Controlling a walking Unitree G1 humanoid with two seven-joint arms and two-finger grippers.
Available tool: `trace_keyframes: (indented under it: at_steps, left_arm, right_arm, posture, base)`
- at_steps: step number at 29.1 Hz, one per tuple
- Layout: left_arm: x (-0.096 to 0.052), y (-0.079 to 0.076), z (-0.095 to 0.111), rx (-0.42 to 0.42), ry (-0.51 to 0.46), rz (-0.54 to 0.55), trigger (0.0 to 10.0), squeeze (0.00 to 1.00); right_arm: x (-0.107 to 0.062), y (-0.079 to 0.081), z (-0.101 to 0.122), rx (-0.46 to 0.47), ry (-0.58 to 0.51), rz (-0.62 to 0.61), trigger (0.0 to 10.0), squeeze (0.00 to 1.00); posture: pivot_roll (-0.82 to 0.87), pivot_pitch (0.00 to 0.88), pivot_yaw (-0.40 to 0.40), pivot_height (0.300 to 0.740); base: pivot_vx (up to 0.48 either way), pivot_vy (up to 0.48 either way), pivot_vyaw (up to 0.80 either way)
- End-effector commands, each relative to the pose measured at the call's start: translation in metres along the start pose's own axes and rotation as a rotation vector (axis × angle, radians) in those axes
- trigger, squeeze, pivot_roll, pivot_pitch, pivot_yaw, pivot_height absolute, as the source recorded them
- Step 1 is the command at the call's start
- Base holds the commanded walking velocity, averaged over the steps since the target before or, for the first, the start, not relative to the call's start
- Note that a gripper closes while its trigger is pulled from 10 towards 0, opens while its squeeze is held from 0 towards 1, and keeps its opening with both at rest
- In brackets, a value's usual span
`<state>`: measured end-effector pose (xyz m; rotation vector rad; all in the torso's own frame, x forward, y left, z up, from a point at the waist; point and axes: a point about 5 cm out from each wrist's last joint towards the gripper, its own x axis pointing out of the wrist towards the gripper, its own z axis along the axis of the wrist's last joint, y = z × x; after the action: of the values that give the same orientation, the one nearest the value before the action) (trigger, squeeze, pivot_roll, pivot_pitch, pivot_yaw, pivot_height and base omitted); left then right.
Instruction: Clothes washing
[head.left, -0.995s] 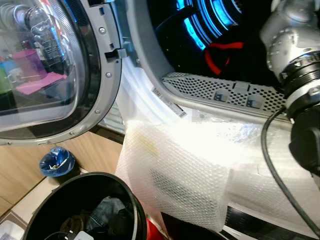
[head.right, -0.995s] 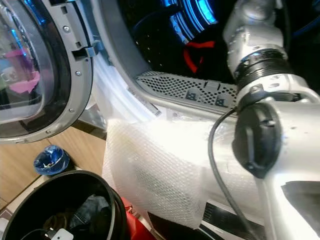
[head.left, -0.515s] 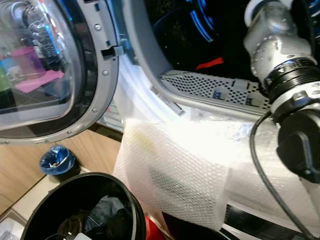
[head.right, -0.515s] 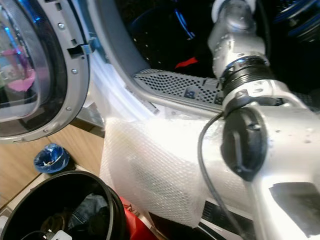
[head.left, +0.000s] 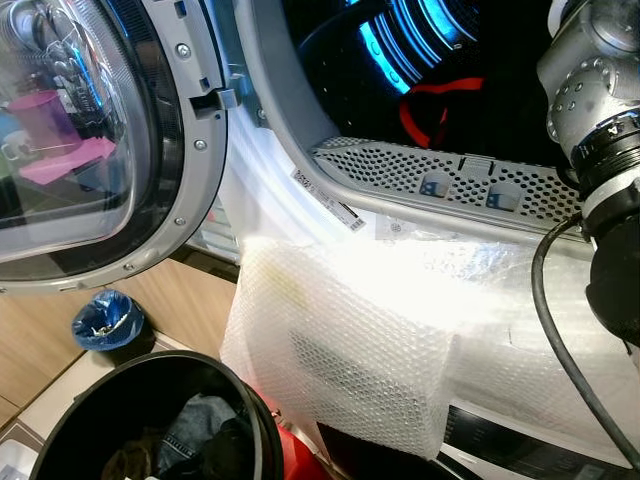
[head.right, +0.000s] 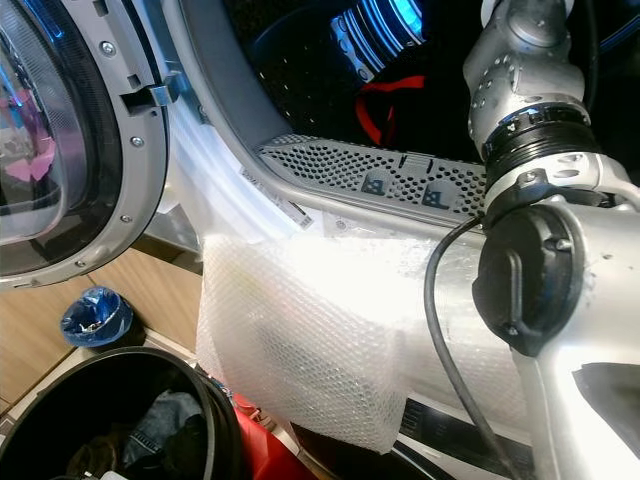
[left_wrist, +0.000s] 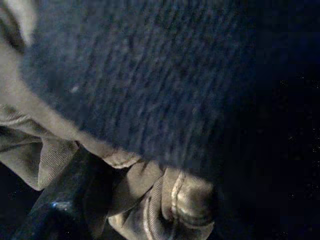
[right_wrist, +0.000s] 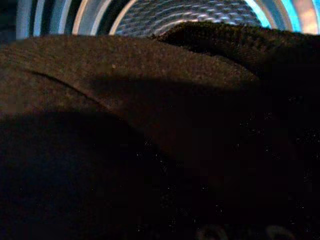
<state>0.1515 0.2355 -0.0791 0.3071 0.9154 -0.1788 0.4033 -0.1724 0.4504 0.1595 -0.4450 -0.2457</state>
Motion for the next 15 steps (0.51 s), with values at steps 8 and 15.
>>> trace_keyframes:
  at_steps: [8,15]
  left_arm:
    - [0.008,-0.056,-0.005,-0.054,0.084,-0.114,10.0,0.0]
    - [0.013,-0.076,0.007,-0.055,0.076,-0.162,10.0,0.0]
  right_arm:
    - [-0.014,0.06,-0.003,0.016,0.08,0.274,10.0,1.0]
    - [-0.032,0.101,-0.013,-0.156,0.118,0.515,10.0,0.0]
  posture:
    - [0.07,0.041,-0.089,0.74]
    - [0.07,0.0,-0.126,0.74]
  base:
    - [0.0,0.0,0.0]
    - [0.0,0.0,0.0]
